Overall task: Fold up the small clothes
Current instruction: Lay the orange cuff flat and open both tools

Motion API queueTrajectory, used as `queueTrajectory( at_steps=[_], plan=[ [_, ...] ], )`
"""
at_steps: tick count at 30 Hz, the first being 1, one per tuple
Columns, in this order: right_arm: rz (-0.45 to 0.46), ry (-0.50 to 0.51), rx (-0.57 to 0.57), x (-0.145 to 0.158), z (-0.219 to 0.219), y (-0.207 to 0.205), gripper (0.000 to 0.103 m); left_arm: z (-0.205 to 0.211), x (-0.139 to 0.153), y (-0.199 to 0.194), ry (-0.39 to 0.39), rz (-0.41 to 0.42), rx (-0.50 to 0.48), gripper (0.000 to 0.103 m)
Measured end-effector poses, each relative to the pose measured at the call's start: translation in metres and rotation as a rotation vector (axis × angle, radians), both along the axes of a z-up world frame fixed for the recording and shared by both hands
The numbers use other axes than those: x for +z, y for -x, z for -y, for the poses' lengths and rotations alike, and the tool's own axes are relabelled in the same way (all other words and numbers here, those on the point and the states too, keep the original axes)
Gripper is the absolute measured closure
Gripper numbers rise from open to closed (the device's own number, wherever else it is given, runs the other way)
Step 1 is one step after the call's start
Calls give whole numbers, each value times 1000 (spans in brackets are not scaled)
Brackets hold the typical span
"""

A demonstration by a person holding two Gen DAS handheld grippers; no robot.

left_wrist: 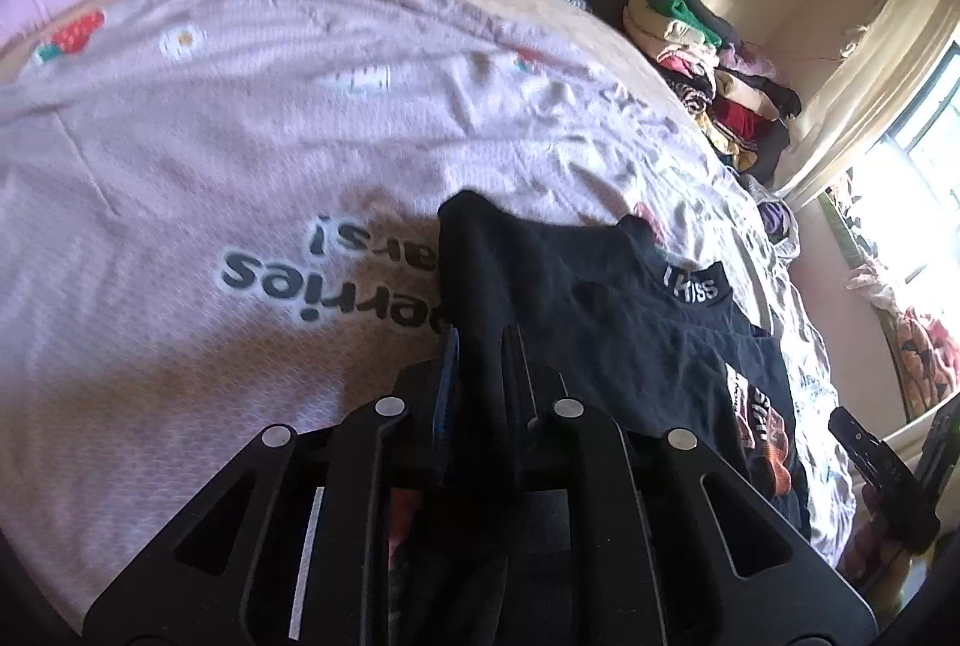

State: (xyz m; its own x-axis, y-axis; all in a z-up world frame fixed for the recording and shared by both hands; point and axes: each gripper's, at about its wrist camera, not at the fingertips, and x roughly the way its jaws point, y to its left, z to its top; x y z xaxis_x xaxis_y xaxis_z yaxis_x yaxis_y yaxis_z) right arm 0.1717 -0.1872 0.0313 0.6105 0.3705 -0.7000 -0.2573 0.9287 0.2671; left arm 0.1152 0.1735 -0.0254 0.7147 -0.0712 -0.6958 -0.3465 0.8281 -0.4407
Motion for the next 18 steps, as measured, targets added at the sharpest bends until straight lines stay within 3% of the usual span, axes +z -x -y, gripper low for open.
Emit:
queueTrajectory(
  at_steps=[3, 5, 8, 18],
  plan=[
    [-11, 1, 34, -1, -9, 6, 63, 7, 12, 3, -32, 12, -25, 80],
    [-11, 10, 60, -3, -17, 11, 60, 15, 16, 2, -42, 14, -56, 79],
    [-22, 23, 99, -6, -30, 16, 53, 29, 18, -2, -54, 7, -108, 64],
    [-24, 93, 189, -14, -64, 33, 46, 74, -6, -15, -91, -78, -252, 57]
  ],
)
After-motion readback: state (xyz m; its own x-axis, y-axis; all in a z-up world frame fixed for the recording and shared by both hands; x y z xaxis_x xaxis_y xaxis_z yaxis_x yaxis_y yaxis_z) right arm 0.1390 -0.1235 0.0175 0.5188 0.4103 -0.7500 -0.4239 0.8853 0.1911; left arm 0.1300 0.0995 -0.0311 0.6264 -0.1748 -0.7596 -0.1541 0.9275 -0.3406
